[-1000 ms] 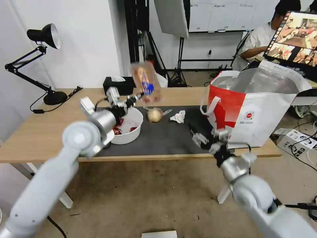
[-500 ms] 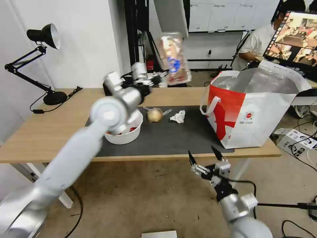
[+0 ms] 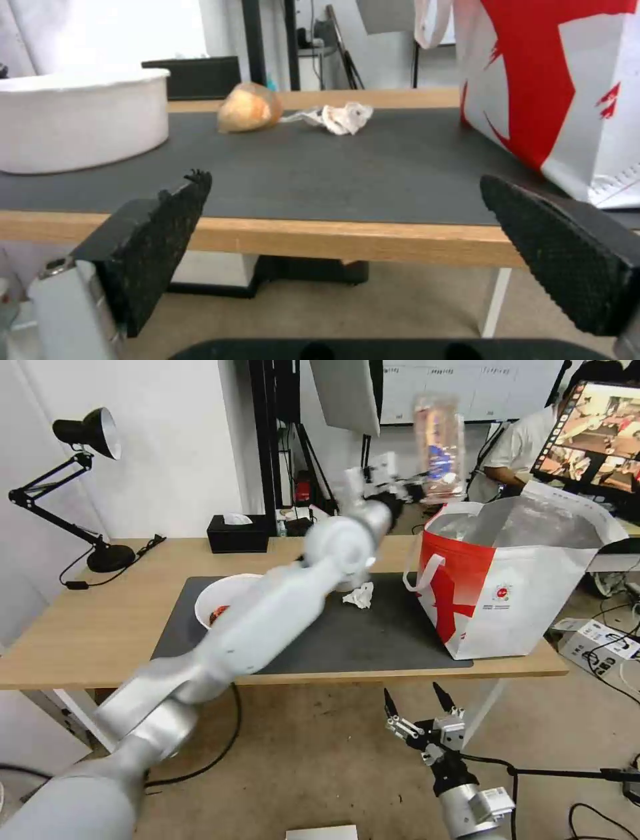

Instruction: Pick up the trash from the table and place it into the takeout bag.

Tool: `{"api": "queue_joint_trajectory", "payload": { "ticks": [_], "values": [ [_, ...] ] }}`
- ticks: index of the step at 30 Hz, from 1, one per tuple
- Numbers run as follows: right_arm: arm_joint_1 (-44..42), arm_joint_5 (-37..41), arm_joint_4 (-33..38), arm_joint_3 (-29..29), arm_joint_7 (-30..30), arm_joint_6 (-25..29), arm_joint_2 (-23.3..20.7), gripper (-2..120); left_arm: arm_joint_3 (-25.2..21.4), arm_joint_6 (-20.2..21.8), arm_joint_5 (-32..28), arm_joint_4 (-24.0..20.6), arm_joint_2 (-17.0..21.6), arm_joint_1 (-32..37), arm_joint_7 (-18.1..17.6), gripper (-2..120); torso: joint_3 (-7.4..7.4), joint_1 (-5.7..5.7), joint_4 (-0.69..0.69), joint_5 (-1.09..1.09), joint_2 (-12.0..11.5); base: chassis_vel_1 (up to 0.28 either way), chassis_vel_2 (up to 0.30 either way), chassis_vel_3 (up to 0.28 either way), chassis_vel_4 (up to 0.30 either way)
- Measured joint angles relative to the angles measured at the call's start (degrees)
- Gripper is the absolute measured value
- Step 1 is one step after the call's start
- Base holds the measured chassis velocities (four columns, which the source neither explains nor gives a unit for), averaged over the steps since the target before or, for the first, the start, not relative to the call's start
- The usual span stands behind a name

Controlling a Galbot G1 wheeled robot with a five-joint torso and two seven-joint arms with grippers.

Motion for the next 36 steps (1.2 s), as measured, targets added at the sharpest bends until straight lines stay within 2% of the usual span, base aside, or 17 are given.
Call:
{"api": "queue_joint_trajectory", "payload": {
  "ticks": [1, 3, 4, 6, 10, 14, 17, 22, 24, 25, 27, 28, 30, 32, 33, 34, 36],
  "values": [
    [0.13, 0.00, -0.10, -0.03, 0.00, -0.01, 0.00, 100, 1.07, -0.11, 2.23, 1.04, -0.50, -0.10, 0.54, 0, 0.00, 0.00, 0.00, 0.00, 0.00, 0.000, 0.000, 0.000, 0.000],
    [0.16, 0.00, -0.12, -0.05, 0.00, -0.01, 0.00, 100, 1.21, -0.12, 2.52, 1.16, -0.55, -0.11, 0.61, 0, 0.00, 0.00, 0.00, 0.00, 0.00, 0.000, 0.000, 0.000, 0.000],
    [0.54, 0.09, -0.37, -0.13, 0.00, -0.06, 0.00, 100, 4.51, -0.66, 9.65, 3.38, -1.12, -0.22, 2.71, 0, 0.01, 0.00, 0.01, 0.00, 0.00, 0.000, 0.000, 0.000, 0.000],
    [0.69, 0.21, -0.39, -0.03, 0.11, -0.11, -0.07, 100, 6.46, -1.13, 13.05, 3.96, -1.07, -0.17, 4.42, 0, 0.01, 0.00, 0.03, -0.02, -0.01, 0.000, 0.000, 0.000, 0.000],
    [0.68, 0.34, -0.38, 0.12, 0.22, -0.18, -0.21, 100, 7.34, -1.19, 13.64, 3.98, -0.99, 0.11, 5.52, 0, 0.01, 0.00, 0.03, -0.02, 0.00, 0.000, 0.000, 0.000, 0.000],
    [0.67, 0.46, -0.34, 0.22, 0.43, -0.26, -0.39, 100, 7.43, -1.13, 10.81, 3.61, -0.99, 0.17, 5.98, 1, 0.01, 0.00, 0.02, -0.02, -0.01, 0.000, 0.000, 0.000, 0.000],
    [1.03, 0.50, -0.36, 0.04, 0.44, -0.41, -0.72, 100, 7.36, -0.49, 7.11, 2.96, -0.90, -0.10, 6.09, 15, 0.00, 0.00, 0.02, -0.02, 0.00, 0.000, 0.000, 0.000, 0.000],
    [1.40, 0.59, -0.32, -0.14, 0.44, -0.62, -0.99, 100, 6.83, -0.08, 3.44, 2.50, -0.90, -0.45, 5.75, 27, 0.00, 0.00, 0.02, -0.02, 0.00, 0.000, 0.000, 0.000, 0.000],
    [1.43, 0.66, -0.24, -0.17, 0.44, -0.68, -1.34, 100, 6.11, 0.11, 0.88, 1.90, -0.82, -0.80, 4.74, 38, 0.00, 0.00, 0.02, -0.02, 0.00, 0.000, 0.000, 0.000, 0.000],
    [1.43, 0.66, -0.24, -0.17, 0.44, -0.68, -1.34, 100, 6.11, 0.11, 0.88, 1.90, -0.82, -0.80, 4.74, 38, 0.00, 0.00, 0.02, -0.02, 0.00, 0.000, 0.000, 0.000, 0.000],
    [1.40, 0.78, -0.02, -0.18, 0.44, -0.71, -1.77, 100, 5.01, 0.16, -1.29, 0.01, 0.00, -1.19, 3.53, 50, 0.00, 0.00, 0.01, -0.02, 0.00, 0.000, 0.000, 0.000, 0.000],
    [1.40, 0.78, -0.02, -0.18, 0.44, -0.71, -1.77, 100, 5.01, 0.16, -1.29, 0.01, 0.00, -1.19, 3.53, 50, 0.00, 0.00, 0.01, -0.02, 0.00, 0.000, 0.000, 0.000, 0.000],
    [1.57, 1.44, 0.88, -0.19, 0.48, -1.08, -2.15, 100, 4.69, 0.16, -3.15, -4.36, 3.24, -1.42, 2.22, 62, 0.00, 0.00, 0.01, -0.03, 0.00, 0.000, 0.000, 0.000, 0.000],
    [1.65, 1.61, 1.12, -0.19, 0.50, -1.27, -2.24, 100, 4.69, 0.16, -3.28, -5.45, 4.20, -1.39, 1.86, 64, 0.00, 0.00, 0.01, -0.03, 0.00, 0.000, 0.000, 0.000, 0.000],
    [1.80, 1.87, 1.61, -0.15, 0.59, -1.55, -2.41, 100, 4.68, 0.08, -3.34, -8.16, 6.72, -0.87, 1.26, 72, 0.00, -0.01, 0.03, -0.03, 0.00, 0.000, 0.000, 0.000, 0.000],
    [1.80, 1.87, 1.61, -0.15, 0.59, -1.55, -2.41, 100, 4.68, 0.08, -3.34, -8.16, 6.72, -0.87, 1.26, 72, 0.00, -0.01, 0.03, -0.03, 0.00, 0.000, 0.000, 0.000, 0.000],
    [1.89, 1.96, 2.10, -0.03, 0.74, -1.69, -2.50, 100, 4.68, -0.29, -3.04, -11.41, 10.24, 0.58, 0.50, 80, 0.00, 0.00, 0.04, -0.04, 0.00, 0.000, 0.000, 0.000, 0.000]
  ]
}}
